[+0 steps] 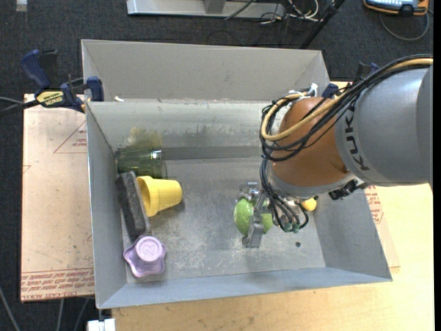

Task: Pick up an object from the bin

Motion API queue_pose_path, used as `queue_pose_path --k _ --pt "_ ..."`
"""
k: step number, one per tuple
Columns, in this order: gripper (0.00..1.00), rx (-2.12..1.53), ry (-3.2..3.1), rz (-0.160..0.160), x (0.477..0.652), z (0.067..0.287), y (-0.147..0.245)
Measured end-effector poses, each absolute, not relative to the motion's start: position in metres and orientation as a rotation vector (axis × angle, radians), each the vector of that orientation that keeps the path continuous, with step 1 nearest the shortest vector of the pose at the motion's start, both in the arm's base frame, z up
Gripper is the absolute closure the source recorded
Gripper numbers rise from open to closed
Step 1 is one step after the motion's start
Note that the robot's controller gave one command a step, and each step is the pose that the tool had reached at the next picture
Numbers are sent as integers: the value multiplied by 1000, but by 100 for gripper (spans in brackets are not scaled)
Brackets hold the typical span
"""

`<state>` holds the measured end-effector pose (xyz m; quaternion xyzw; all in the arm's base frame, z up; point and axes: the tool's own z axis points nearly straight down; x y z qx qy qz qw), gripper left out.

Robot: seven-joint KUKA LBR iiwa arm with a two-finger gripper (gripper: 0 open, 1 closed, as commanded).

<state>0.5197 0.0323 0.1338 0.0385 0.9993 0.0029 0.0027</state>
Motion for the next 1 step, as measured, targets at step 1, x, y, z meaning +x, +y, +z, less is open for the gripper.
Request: queue_pose_path --k 1 --pt "100 120 3130 10 521 145 32"
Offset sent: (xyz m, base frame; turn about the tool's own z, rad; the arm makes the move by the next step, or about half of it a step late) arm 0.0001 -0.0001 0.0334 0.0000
